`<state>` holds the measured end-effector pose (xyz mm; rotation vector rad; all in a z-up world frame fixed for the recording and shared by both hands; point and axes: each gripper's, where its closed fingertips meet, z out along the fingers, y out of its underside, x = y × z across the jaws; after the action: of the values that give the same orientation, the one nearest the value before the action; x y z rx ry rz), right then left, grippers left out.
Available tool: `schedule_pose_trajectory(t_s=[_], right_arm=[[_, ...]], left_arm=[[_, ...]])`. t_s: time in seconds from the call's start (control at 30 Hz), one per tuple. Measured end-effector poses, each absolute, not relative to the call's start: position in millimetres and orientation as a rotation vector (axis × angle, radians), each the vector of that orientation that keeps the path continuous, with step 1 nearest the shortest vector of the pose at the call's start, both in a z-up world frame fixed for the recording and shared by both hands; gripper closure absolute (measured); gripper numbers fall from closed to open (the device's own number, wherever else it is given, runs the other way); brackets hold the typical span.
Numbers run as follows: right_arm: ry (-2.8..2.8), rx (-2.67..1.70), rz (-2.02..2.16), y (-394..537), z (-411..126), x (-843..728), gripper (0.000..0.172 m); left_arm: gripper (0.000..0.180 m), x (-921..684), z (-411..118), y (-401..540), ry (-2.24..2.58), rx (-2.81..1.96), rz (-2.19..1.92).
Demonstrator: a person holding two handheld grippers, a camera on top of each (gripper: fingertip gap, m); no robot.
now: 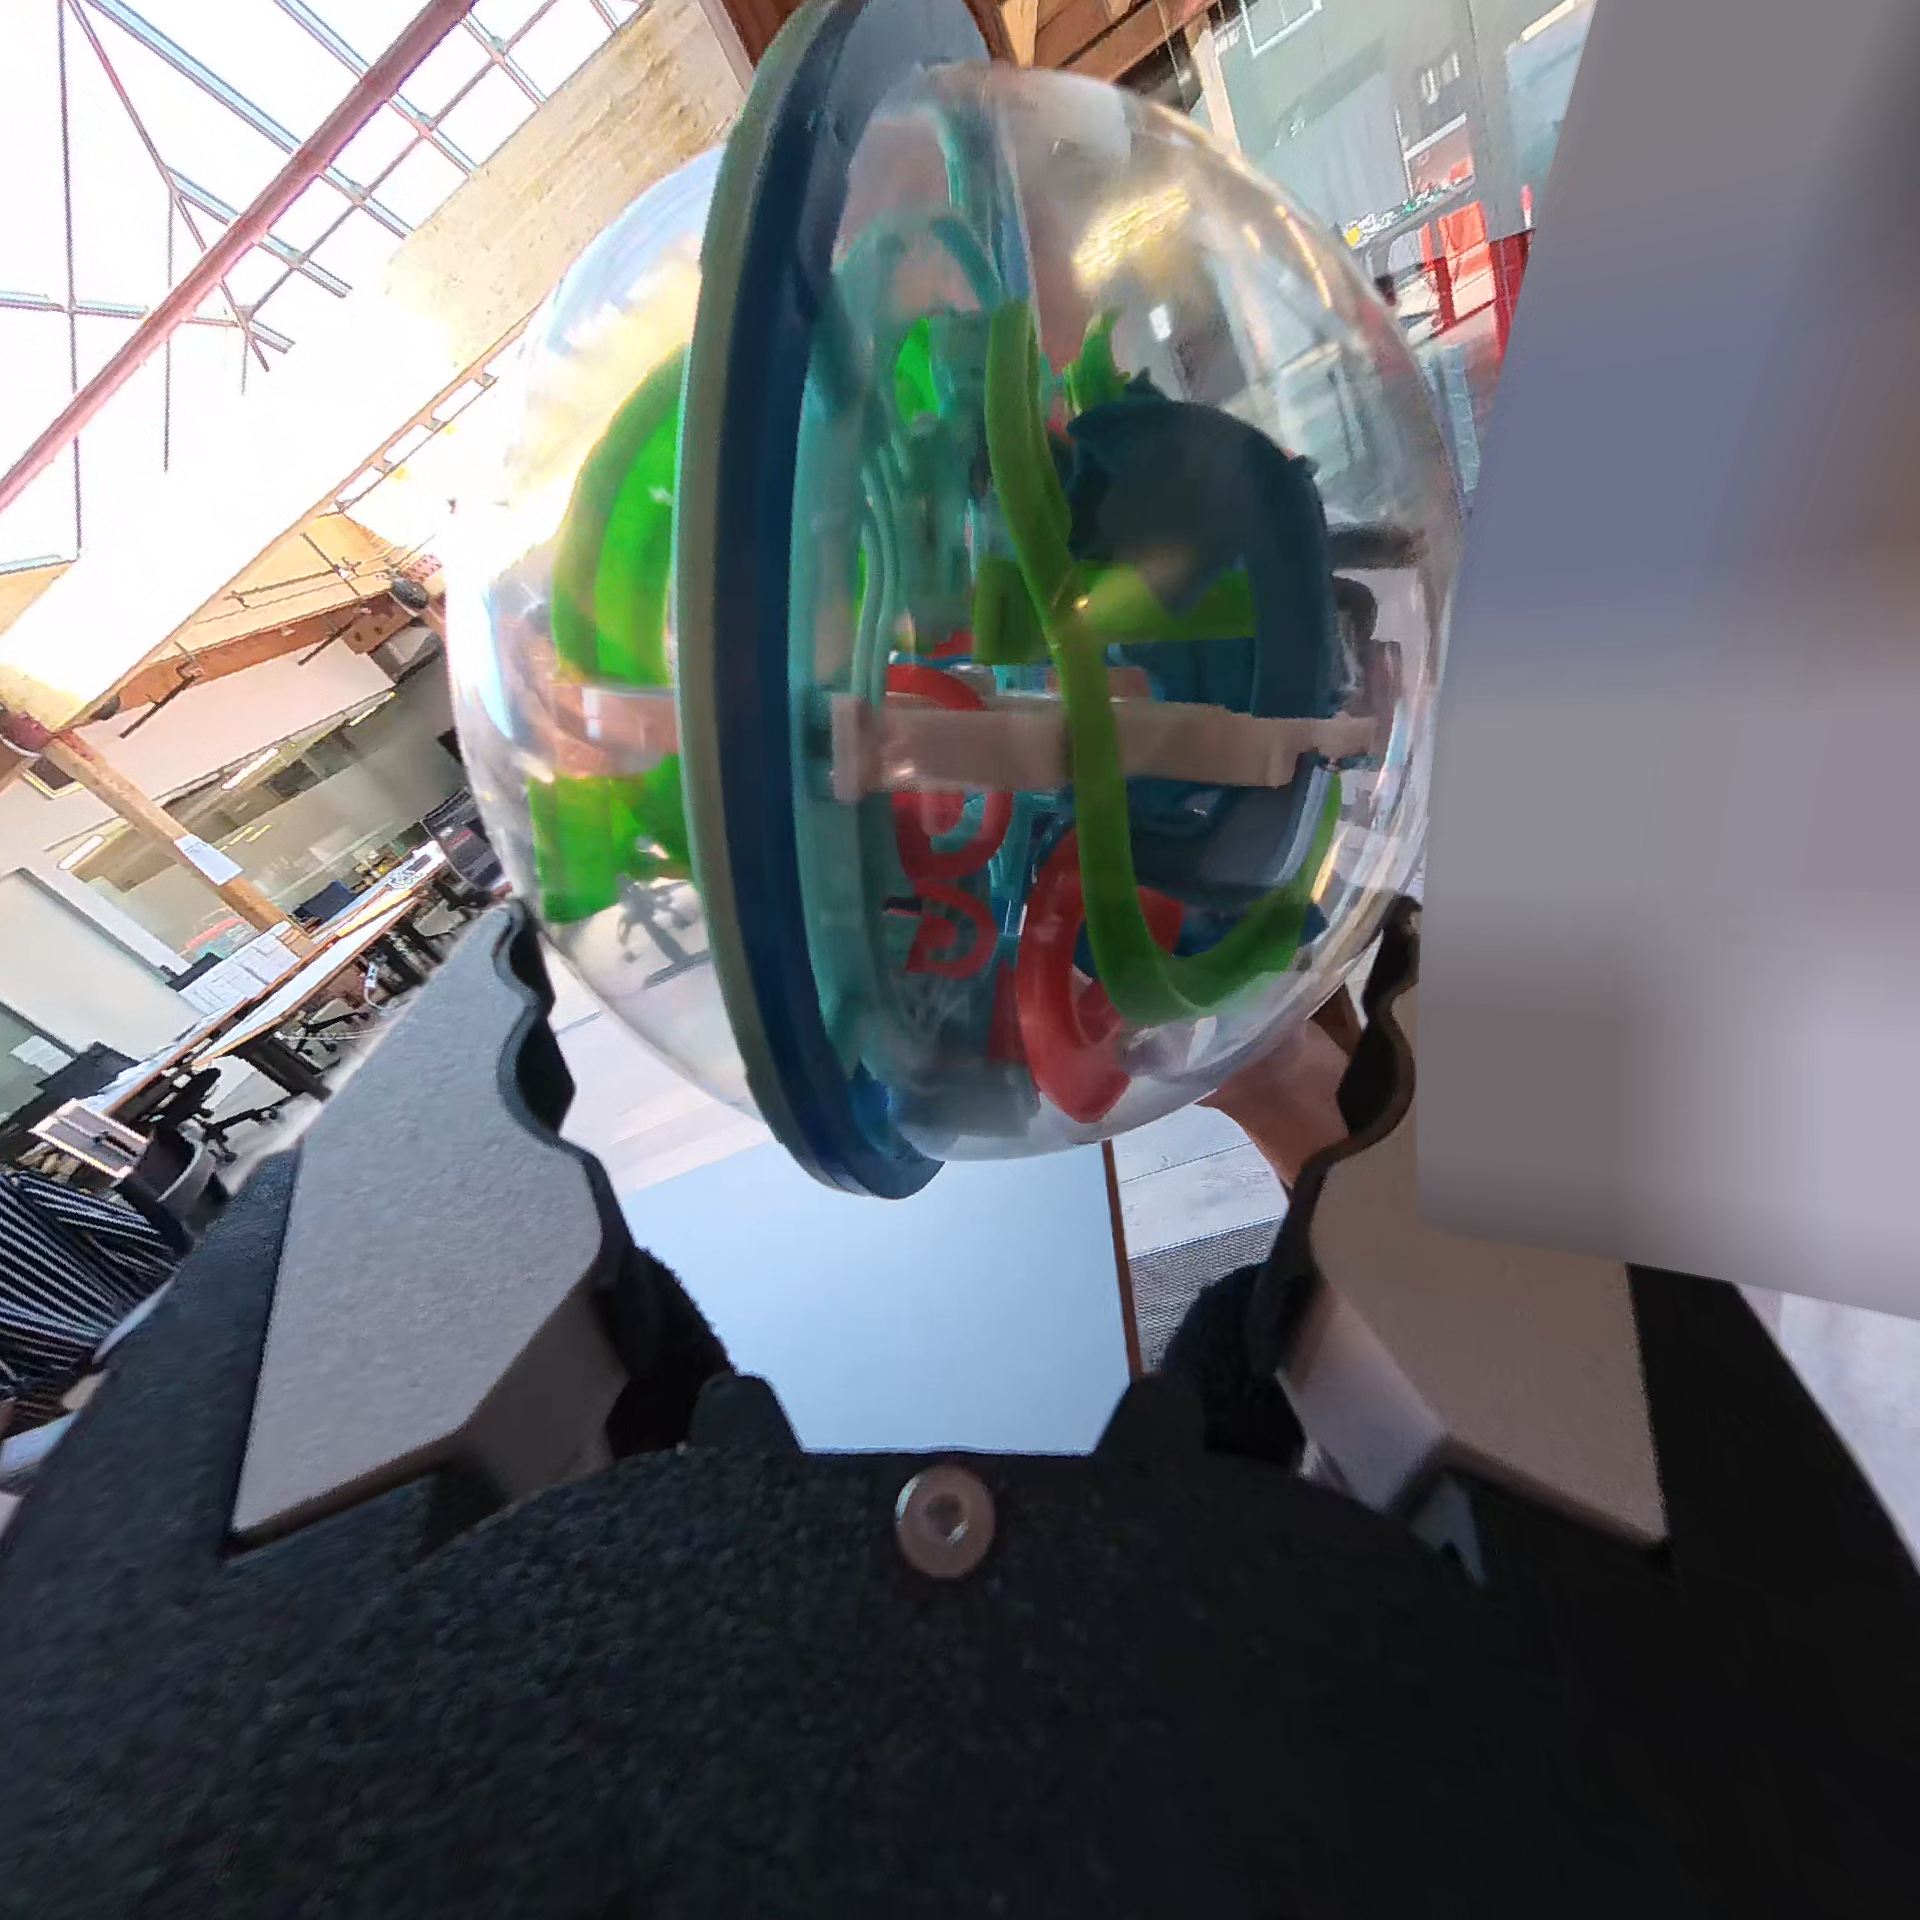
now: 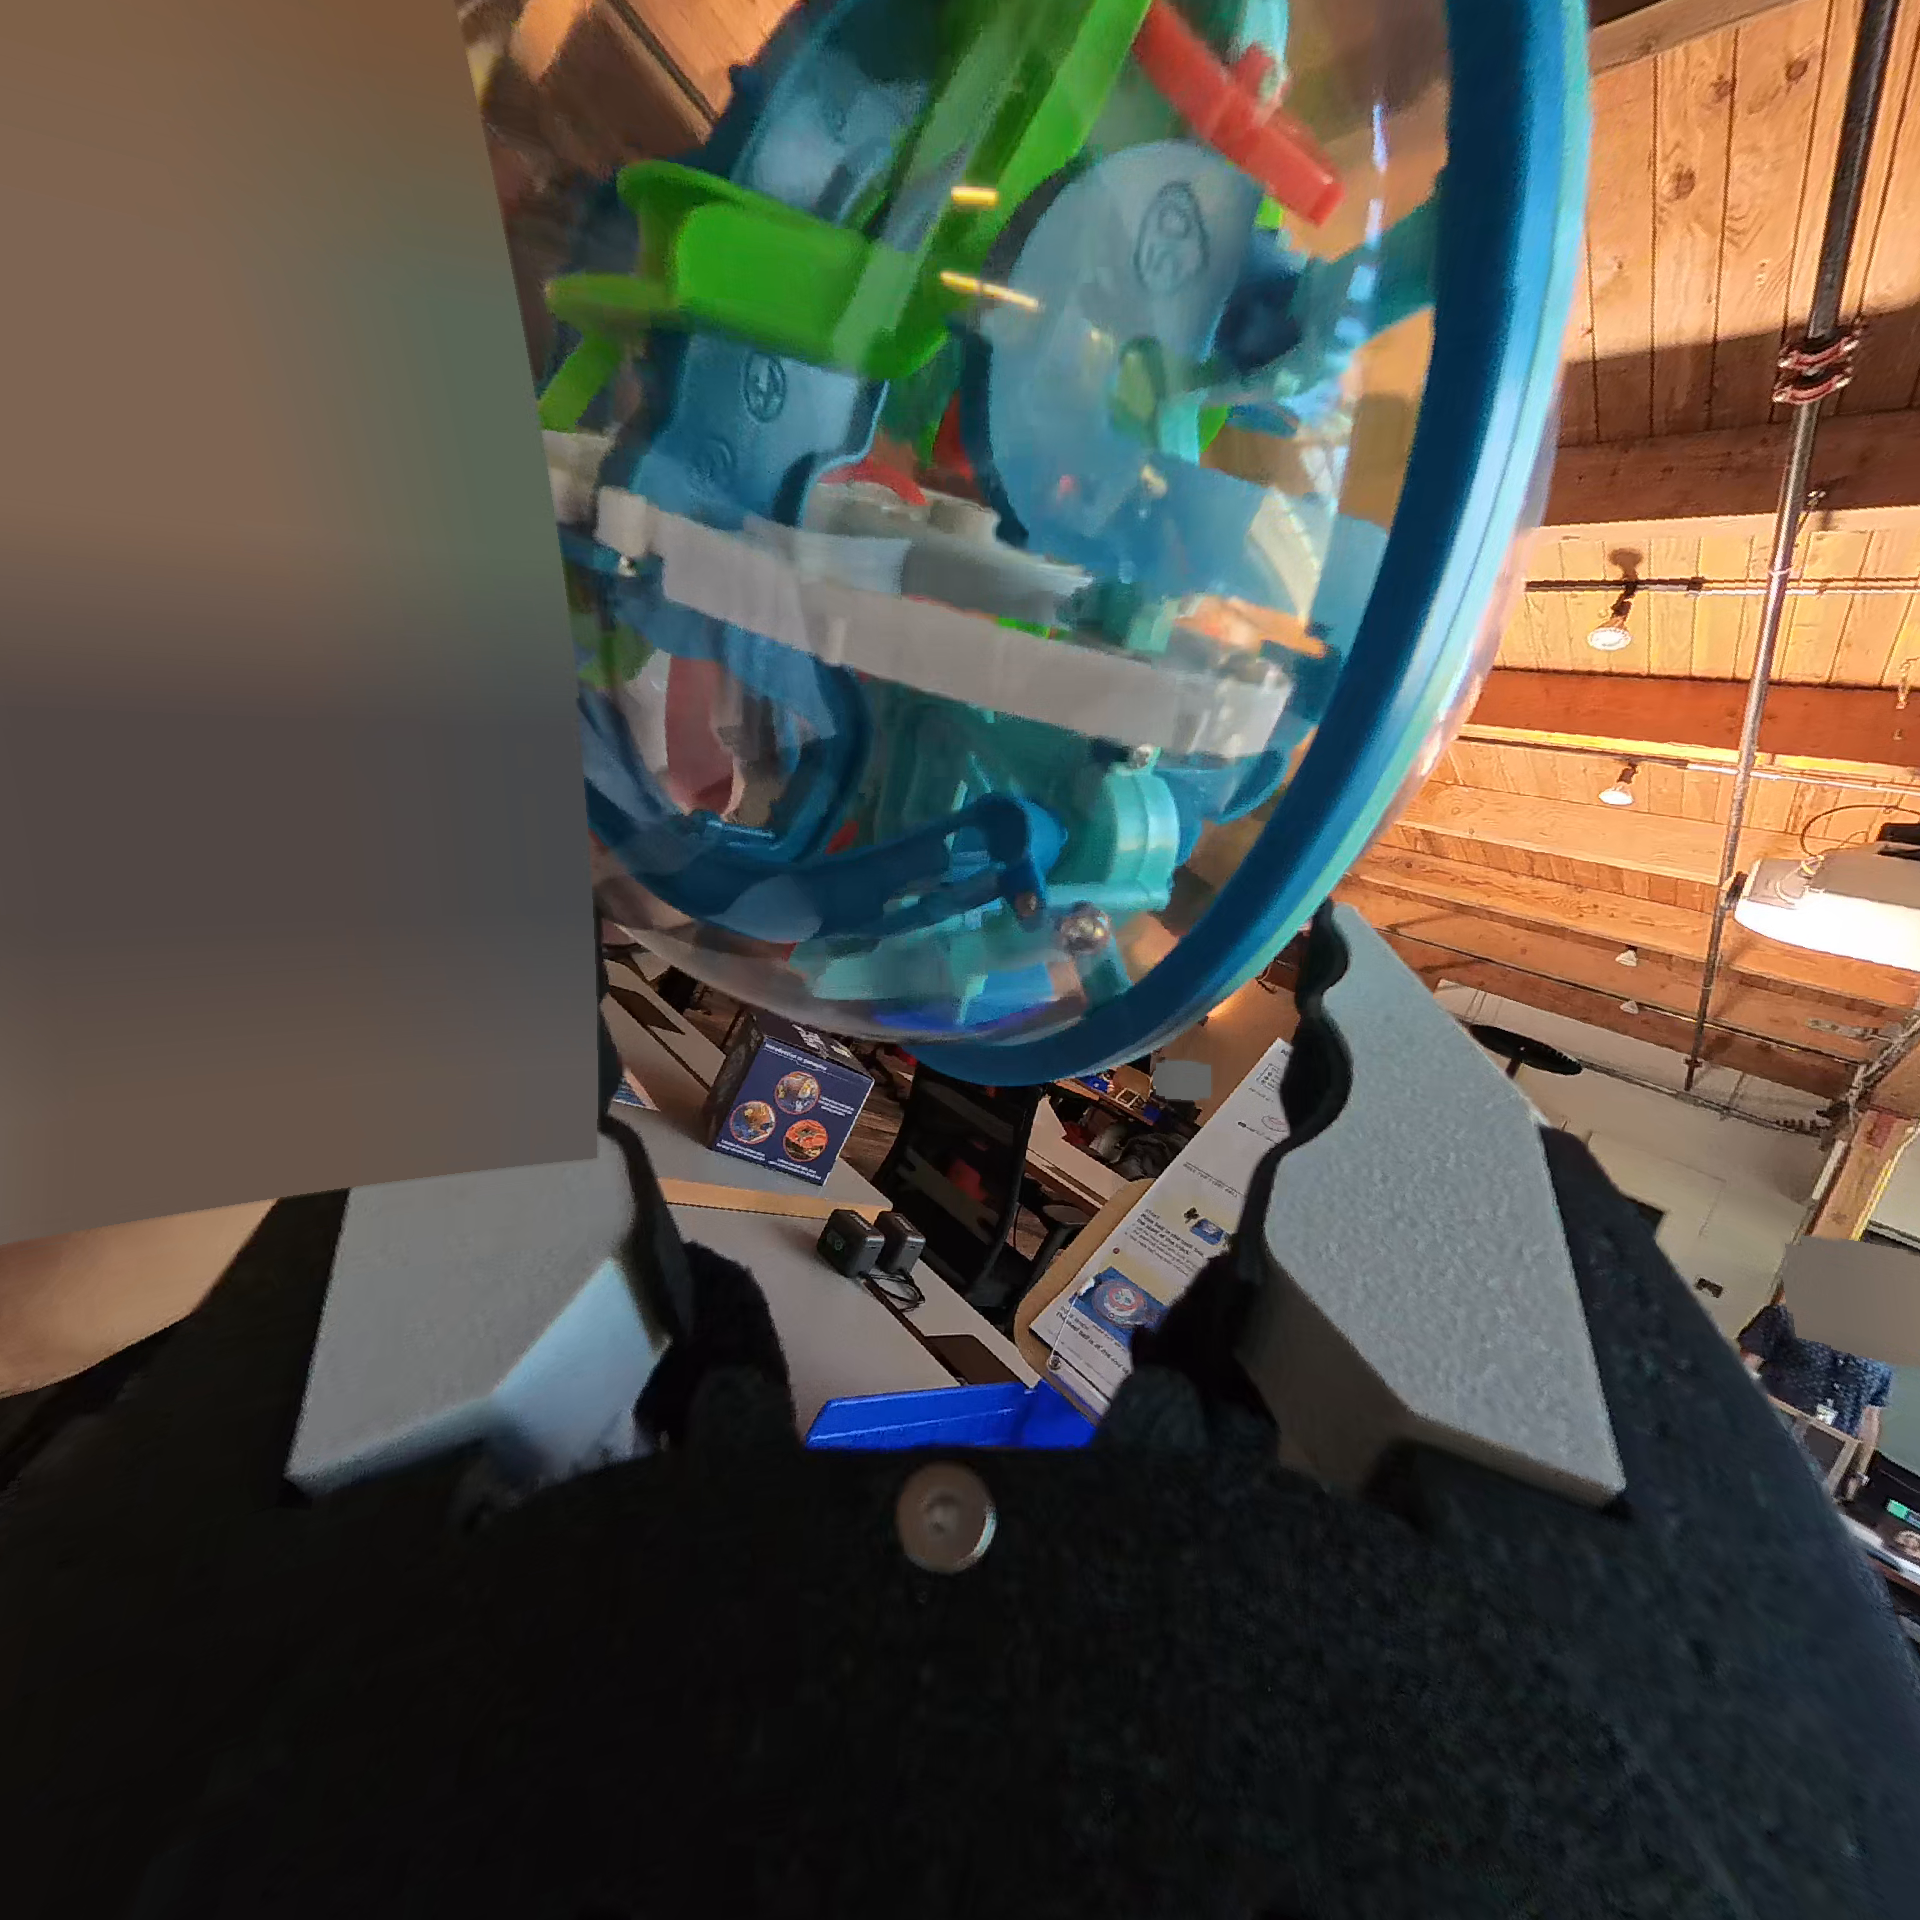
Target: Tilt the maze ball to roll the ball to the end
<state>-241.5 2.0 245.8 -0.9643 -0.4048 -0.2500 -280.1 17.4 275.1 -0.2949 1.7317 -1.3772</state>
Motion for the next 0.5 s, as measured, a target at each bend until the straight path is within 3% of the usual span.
schedule_pose_trajectory(t_s=[0.03, 0.5], right_arm=[[-0.405, -0.961, -0.256, 1, 246, -242, 0.043], [-0.47, -0.959, -0.441, -1, 241, -256, 0.043]], left_arm=[[0.032, -281, 274, 18, 1.735, -0.302, -1.394], [0.033, -288, 251, 33, 1.718, -0.192, -1.569]])
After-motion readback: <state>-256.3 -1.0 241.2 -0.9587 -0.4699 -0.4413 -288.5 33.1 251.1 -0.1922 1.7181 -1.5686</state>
